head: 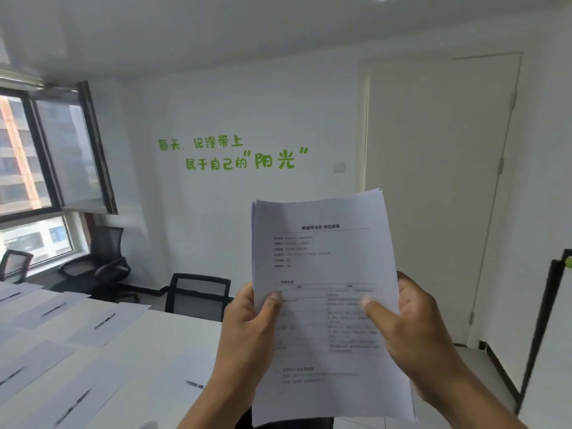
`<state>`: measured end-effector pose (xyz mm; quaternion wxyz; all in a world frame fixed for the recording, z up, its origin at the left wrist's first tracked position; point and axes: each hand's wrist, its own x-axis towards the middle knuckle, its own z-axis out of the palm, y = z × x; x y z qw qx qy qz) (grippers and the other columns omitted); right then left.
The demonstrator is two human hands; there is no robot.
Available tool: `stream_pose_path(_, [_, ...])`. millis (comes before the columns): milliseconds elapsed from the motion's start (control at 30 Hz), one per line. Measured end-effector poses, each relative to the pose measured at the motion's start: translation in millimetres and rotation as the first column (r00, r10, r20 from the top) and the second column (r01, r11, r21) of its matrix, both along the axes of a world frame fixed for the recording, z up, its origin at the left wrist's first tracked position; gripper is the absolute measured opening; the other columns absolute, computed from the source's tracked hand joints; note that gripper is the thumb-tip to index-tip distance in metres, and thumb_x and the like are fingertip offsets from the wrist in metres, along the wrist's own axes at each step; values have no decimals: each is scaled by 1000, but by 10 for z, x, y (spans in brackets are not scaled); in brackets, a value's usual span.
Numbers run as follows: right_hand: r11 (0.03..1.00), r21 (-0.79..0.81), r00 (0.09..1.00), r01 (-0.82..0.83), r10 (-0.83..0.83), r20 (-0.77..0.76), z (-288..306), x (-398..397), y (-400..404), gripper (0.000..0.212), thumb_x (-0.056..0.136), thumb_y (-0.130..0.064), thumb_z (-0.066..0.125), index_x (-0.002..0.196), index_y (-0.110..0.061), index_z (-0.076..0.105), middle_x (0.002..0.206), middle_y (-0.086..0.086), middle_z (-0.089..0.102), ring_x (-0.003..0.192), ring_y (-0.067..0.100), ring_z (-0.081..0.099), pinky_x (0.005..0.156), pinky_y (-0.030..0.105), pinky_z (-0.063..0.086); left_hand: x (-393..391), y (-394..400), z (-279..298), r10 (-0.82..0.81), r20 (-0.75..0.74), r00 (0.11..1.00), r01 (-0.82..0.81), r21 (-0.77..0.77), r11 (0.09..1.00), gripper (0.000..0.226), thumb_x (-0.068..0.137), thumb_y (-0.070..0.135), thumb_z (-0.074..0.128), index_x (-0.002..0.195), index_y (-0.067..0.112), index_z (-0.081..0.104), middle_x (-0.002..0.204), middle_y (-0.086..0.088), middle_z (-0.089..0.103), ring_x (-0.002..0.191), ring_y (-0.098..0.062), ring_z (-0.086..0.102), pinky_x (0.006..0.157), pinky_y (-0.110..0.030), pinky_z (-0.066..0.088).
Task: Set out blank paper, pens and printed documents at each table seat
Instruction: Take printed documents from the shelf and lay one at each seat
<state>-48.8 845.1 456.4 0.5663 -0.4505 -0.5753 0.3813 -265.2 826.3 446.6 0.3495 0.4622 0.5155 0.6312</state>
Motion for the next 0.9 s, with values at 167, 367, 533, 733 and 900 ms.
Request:
stream_pose_path(167, [998,-37,998,-44,45,41,30,-334,885,23,107,-2,60,117,-20,71,106,-6,84,96,16,81,80,35,67,-332,784,-70,23,34,999,-22,-24,999,19,113,21,58,120,27,74,107,6,84,95,-17,82,82,-39,66])
stream_pose_path(367, [994,-53,996,-90,91,18,22,-694,1677,21,107,-5,60,116,-20,71,107,-6,83,97,17,82,79,38,67,-666,1480,-25,83,1,997,-83,-15,996,17,113,21,59,116,27,75,105,10,84,91,-12,81,69,-21,60])
stream_pose_path(533, [986,-51,987,-158,159,19,-6,-856,2280,22,107,-4,59,115,-21,71,107,-7,83,96,17,82,81,41,67,-794,1936,-45,145,-29,989,-146,-15,989,16,113,25,57,116,29,73,104,13,84,88,-9,80,64,-20,58])
stream_pose_path(733, [957,-99,960,-273,277,38,-217,-1073,3205,20,107,-9,59,115,-24,70,108,-8,83,98,20,81,82,47,68,-904,2557,-214,248,-30,968,-249,-53,967,17,114,23,56,120,28,71,108,11,84,92,-9,81,69,-20,59])
stream_pose_path(900, [889,-130,890,-439,450,75,-367,-1392,4149,19,106,-9,61,113,-24,71,107,-8,83,97,20,81,81,48,68,-1017,3166,-410,444,-40,895,-446,-95,890,14,114,30,55,117,30,69,107,13,82,90,-5,79,67,-20,57])
